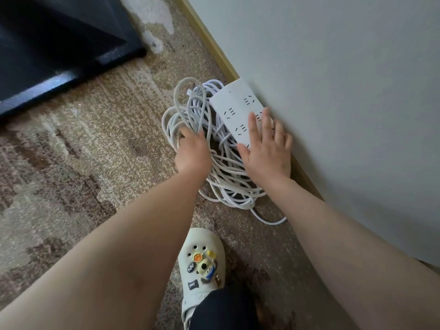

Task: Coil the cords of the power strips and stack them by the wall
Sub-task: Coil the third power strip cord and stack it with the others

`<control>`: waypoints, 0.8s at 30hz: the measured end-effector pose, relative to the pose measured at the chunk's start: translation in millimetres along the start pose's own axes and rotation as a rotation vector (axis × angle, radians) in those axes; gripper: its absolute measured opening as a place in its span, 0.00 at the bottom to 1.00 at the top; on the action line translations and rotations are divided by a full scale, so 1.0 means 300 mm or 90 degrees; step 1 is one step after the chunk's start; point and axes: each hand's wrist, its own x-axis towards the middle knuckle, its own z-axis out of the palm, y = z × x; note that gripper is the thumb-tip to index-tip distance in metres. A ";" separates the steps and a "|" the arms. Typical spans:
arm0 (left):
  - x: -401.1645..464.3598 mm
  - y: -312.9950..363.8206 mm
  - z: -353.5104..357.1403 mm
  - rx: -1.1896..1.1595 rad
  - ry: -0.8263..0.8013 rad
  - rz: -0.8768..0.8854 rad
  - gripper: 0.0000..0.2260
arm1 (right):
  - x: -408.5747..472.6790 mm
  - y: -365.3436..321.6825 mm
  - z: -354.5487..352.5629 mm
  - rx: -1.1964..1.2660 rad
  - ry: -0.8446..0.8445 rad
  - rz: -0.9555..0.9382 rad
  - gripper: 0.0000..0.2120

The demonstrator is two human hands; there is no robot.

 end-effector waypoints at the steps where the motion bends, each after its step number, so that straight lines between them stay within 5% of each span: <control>1: -0.009 0.000 0.000 0.042 0.002 0.018 0.24 | -0.004 0.001 0.004 -0.009 0.004 -0.004 0.35; 6: -0.073 -0.056 -0.021 0.154 0.043 0.090 0.23 | -0.012 -0.029 0.009 -0.026 0.009 0.025 0.35; 10: -0.092 -0.021 -0.005 -0.084 0.036 -0.004 0.10 | -0.008 -0.031 0.001 -0.030 0.000 0.019 0.36; 16: -0.008 0.007 0.012 -0.316 0.000 -0.210 0.12 | -0.009 -0.031 -0.006 -0.022 0.000 0.017 0.36; 24: 0.018 -0.044 0.009 0.219 -0.007 -0.011 0.04 | 0.009 -0.020 -0.006 -0.019 -0.009 0.015 0.36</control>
